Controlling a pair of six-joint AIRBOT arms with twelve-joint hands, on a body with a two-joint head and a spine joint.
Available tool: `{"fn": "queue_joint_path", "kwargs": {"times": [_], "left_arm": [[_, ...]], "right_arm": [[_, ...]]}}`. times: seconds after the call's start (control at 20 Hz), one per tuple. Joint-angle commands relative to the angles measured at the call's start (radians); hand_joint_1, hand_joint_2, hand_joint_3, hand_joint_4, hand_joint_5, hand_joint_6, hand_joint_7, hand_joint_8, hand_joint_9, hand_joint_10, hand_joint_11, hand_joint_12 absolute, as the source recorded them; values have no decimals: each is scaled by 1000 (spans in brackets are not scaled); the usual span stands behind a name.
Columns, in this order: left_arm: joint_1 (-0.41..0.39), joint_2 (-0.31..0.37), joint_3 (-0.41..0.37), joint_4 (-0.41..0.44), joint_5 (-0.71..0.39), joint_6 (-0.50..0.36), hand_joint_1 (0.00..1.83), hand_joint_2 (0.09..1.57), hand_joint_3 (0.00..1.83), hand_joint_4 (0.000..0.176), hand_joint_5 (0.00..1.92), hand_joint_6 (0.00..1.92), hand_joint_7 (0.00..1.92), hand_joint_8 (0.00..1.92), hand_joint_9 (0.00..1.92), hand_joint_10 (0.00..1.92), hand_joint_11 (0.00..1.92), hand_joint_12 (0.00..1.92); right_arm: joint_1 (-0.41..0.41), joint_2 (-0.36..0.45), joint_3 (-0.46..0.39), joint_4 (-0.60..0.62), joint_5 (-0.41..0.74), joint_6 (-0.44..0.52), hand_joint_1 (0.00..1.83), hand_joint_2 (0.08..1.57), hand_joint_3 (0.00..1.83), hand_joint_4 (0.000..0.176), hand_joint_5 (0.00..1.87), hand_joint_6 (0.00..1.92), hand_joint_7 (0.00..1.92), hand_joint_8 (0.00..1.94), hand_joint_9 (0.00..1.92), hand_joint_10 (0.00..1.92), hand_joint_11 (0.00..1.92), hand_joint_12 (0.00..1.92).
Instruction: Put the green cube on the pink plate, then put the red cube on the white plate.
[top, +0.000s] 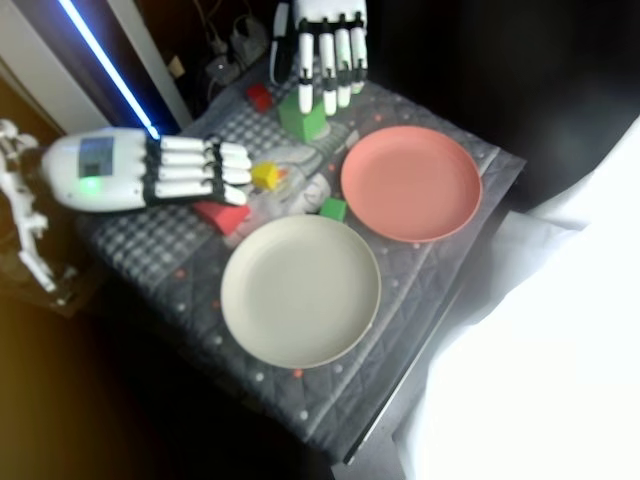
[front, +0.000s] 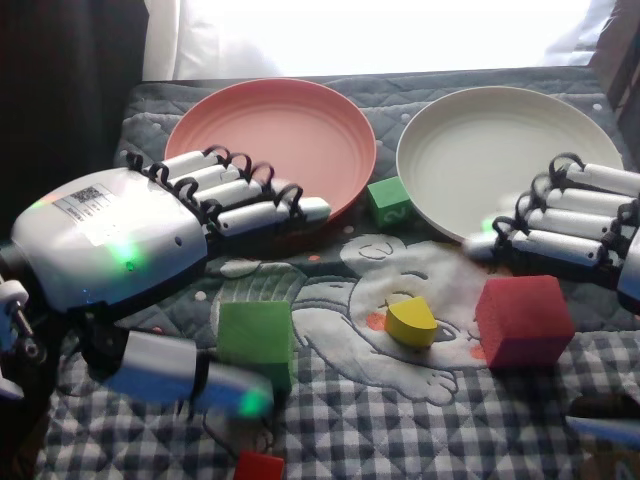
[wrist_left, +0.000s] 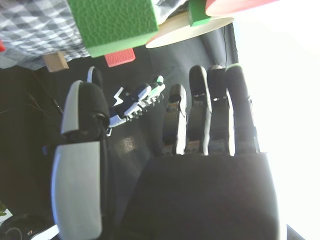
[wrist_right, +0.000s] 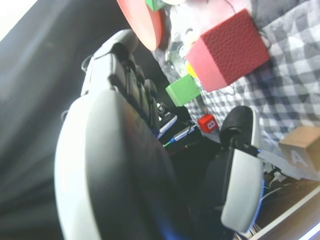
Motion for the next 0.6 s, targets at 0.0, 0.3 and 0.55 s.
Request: {"fn": "queue_joint_path", "kwargs": {"times": [0.0,0.3,0.55], "left_arm": [[-5,-3,-1,-6,-126,-1,339,898,1,75,127,3,181,5,213,119,0,1057],[-4,-18,11,-6,-101,-1,312,904,0,69,118,7,192,9,227,73,0,1041],[1,-66,48,-4,-22,-1,408,922,3,9,232,19,320,26,334,84,0,1162]], "right_arm": [[8,0,1,21,-115,4,648,542,838,0,72,1114,198,1080,136,1279,0,1767],[8,-1,2,21,-115,4,687,515,897,0,60,1114,164,1115,92,1296,0,1767],[9,-2,2,21,-115,4,799,456,925,0,5,1157,121,1063,37,1203,0,1589]]}}
